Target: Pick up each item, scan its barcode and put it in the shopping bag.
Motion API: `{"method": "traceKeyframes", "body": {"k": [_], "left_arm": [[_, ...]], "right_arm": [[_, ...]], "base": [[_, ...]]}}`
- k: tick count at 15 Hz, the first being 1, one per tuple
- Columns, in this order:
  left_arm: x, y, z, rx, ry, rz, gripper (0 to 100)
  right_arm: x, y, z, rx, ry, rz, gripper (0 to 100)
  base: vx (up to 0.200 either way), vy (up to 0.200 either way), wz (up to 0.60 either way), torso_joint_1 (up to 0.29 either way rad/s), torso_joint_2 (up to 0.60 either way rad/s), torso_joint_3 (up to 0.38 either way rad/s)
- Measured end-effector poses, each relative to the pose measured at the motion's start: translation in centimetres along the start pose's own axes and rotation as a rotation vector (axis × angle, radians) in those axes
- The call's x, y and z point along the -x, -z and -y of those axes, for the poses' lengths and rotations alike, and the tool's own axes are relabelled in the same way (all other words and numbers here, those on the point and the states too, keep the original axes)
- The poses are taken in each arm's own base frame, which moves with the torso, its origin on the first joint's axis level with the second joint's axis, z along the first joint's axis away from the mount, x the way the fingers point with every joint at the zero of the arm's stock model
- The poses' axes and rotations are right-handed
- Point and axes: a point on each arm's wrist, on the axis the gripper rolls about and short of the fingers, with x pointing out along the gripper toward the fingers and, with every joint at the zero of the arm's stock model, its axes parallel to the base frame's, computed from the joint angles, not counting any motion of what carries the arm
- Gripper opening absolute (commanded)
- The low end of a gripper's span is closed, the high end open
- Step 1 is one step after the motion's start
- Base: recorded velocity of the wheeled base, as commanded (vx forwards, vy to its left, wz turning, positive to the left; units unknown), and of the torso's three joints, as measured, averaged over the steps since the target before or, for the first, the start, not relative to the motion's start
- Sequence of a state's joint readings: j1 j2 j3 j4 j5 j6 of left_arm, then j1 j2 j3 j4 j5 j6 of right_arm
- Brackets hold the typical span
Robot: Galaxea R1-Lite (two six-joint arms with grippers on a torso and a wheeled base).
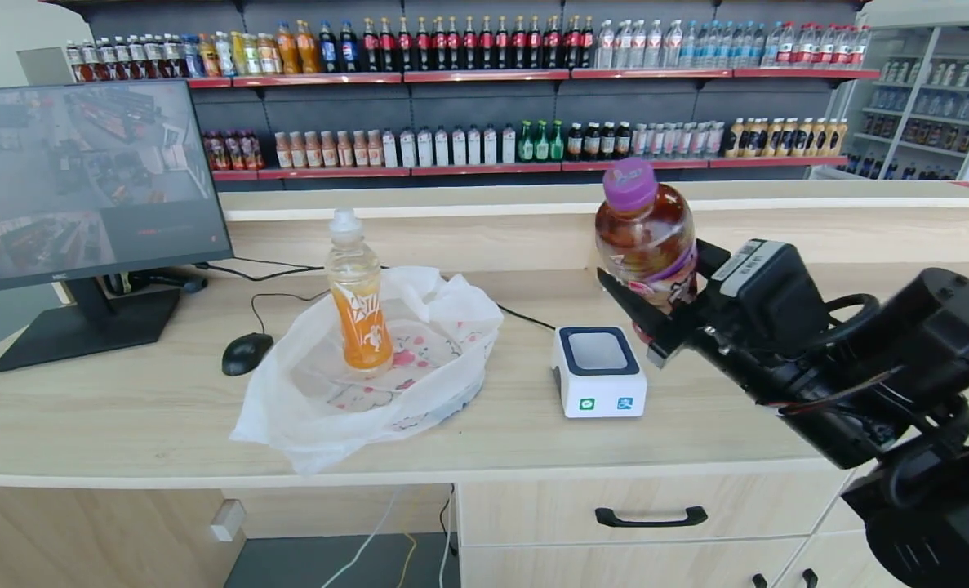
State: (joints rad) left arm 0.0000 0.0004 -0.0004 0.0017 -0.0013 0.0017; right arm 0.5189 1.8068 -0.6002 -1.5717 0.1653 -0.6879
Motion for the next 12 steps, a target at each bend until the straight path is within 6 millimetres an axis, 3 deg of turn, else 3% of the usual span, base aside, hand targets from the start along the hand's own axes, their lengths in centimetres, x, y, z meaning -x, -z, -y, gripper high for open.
{"method": "traceKeyframes", "body": {"k": [5, 12], "left_arm": [[0.0, 0.0, 0.0, 0.0, 0.0, 0.0, 100], [0.0, 0.0, 0.0, 0.0, 0.0, 0.0, 100]], "right_arm": [[-2.9, 1.7, -1.9, 0.15, -0.14, 0.125, 0], [-3.1, 5.2, -2.3, 0.355, -0.289, 0.225, 0]], "base": [[0.0, 0.0, 0.0, 0.0, 0.0, 0.0], [0.0, 0.0, 0.0, 0.0, 0.0, 0.0]]}}
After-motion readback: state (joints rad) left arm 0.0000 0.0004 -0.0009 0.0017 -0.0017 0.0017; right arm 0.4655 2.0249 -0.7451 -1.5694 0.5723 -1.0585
